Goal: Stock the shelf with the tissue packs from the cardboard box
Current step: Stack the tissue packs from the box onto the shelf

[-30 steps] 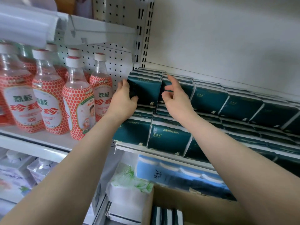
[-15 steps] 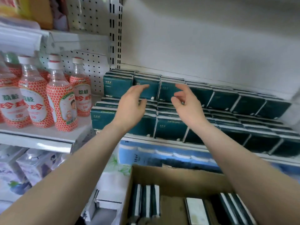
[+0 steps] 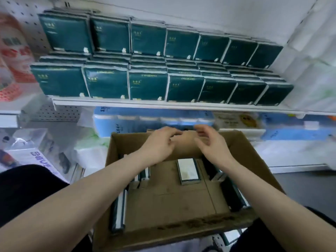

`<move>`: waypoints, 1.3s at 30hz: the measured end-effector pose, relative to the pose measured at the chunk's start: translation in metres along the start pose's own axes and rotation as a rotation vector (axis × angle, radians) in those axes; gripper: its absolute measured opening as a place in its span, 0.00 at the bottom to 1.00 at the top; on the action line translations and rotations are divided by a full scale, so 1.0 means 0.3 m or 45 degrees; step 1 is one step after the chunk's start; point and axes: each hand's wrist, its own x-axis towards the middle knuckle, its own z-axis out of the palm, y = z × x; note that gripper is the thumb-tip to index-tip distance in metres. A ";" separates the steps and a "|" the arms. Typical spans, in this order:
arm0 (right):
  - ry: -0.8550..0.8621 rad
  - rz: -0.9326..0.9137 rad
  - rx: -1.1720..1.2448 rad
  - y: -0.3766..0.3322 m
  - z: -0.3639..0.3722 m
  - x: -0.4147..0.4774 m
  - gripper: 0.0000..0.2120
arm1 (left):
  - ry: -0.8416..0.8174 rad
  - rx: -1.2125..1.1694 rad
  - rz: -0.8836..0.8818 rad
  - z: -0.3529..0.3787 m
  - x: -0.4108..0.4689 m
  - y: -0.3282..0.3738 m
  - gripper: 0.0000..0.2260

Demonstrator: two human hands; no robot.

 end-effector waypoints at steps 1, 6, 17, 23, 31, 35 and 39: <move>-0.025 0.037 -0.002 0.039 0.012 -0.013 0.17 | -0.039 -0.041 -0.037 0.040 -0.007 -0.020 0.16; -0.121 0.288 -0.053 0.204 0.083 -0.021 0.16 | -0.144 -0.262 -0.372 0.194 0.000 -0.116 0.16; -0.583 0.688 -0.247 0.408 0.244 -0.031 0.25 | -0.408 -0.562 -0.910 0.460 -0.014 -0.252 0.19; -0.622 0.842 -0.105 0.425 0.266 -0.025 0.28 | -0.506 -0.660 -1.032 0.501 -0.003 -0.266 0.23; -0.684 0.678 -0.084 0.404 0.323 -0.057 0.30 | -0.507 -0.881 -1.071 0.513 -0.024 -0.248 0.18; -0.700 0.734 0.029 0.404 0.334 -0.065 0.40 | -0.423 -1.051 -1.168 0.510 -0.031 -0.256 0.14; -0.638 0.694 0.022 0.382 0.310 -0.062 0.40 | -0.376 -1.101 -1.056 0.474 -0.025 -0.245 0.13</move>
